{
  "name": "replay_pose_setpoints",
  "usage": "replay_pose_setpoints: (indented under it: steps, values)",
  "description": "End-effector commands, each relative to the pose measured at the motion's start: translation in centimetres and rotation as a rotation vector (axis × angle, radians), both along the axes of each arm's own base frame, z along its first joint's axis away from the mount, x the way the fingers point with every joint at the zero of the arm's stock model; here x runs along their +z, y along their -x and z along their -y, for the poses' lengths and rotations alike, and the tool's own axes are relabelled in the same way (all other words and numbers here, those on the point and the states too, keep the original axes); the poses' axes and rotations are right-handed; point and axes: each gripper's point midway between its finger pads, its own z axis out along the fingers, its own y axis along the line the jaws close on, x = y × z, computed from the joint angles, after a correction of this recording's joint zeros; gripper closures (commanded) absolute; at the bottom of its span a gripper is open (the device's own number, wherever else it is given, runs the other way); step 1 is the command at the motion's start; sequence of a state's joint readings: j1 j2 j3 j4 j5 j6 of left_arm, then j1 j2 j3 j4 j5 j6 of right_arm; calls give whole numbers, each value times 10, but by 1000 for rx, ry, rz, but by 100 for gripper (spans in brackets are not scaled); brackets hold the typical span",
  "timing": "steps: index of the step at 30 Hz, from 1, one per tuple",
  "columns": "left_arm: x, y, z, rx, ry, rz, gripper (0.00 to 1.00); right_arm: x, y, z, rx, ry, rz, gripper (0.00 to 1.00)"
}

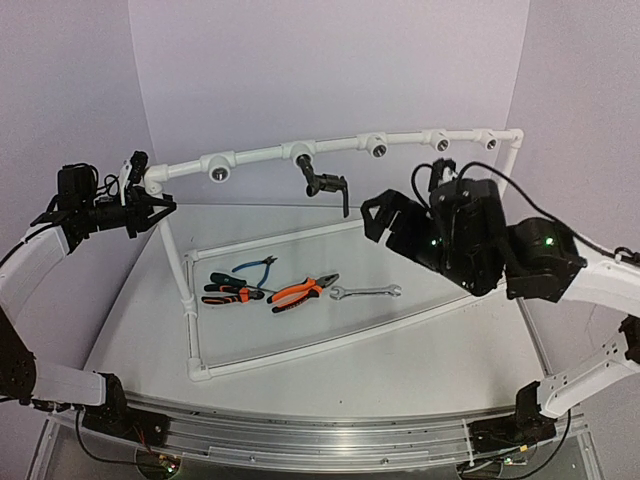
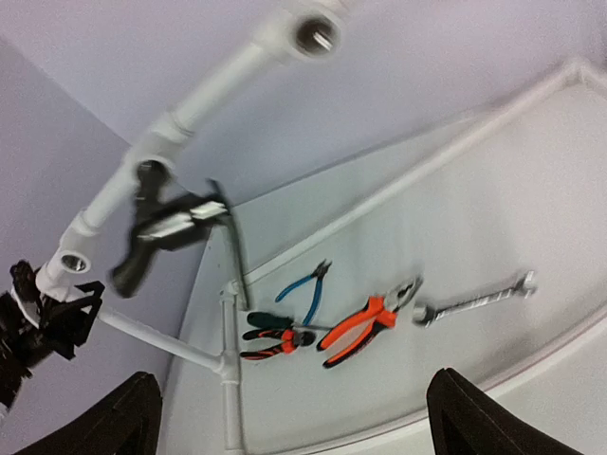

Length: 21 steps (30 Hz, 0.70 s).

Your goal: Install the water faucets

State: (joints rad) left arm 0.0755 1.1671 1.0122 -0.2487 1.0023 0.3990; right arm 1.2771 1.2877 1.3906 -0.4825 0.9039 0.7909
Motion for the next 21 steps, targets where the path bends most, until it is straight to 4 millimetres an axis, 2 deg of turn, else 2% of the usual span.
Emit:
replay_pose_setpoints:
  steps: [1,3,5,8,10,13,16,21]
  values:
    - [-16,16,26,-119,-28,9,100,-7,3,31,-40,1188,344,2]
    - [-16,16,26,-117,-33,14,100,0,1,18,-33,1331,392,2]
    - [-17,16,26,-116,-36,10,100,3,0,-7,45,1387,481,2]
    - [-19,16,26,-116,-35,8,100,17,17,-57,132,1418,813,2]
    - [-18,15,26,-115,-32,10,100,27,26,-83,118,1439,1002,2]
    - [-16,15,26,-115,-32,12,100,36,10,-107,104,1472,1038,2]
    - [-16,15,26,-114,-34,10,100,36,-11,-113,84,1513,1036,2]
    - [-14,16,26,-112,-35,9,100,31,-51,-105,16,1569,978,2]
